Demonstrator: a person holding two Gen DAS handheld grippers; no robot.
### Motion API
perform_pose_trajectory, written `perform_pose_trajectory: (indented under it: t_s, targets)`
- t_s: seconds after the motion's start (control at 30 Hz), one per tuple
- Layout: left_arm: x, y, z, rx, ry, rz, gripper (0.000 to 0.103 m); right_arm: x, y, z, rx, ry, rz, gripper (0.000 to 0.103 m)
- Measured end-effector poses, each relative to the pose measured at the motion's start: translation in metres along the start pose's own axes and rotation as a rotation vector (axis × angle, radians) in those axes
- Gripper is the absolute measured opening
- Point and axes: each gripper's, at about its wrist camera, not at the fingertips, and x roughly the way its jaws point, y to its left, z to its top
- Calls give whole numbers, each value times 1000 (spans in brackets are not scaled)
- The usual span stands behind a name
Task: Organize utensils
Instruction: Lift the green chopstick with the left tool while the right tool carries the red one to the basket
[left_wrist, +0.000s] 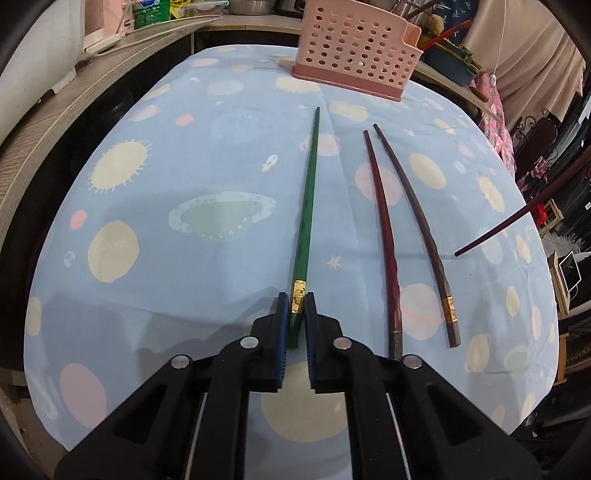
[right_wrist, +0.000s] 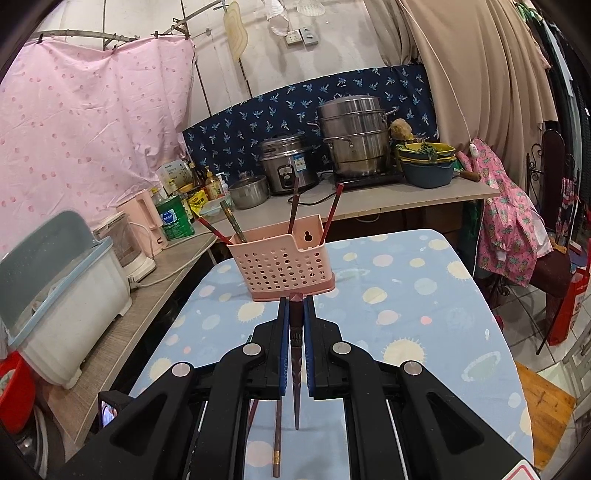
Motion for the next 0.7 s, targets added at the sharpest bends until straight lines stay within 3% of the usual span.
perform_pose_trajectory:
  t_s: [0.17,0.3,0.43,0.7]
  targets:
    - [-19,1,9,-14,-37,-7,7,0,0,0,-1,6,-3,7]
    - [-61,1,36,-30,-129,-23,7,-1,0,7,-11,-7,-4,7]
    - [-111,2,81,-39,-255,-28,7,0,1,27,-15,-32,8,7]
    - [-168,-8,178,-39,-416,-31,7,22,-3,84,18,-80,49,7]
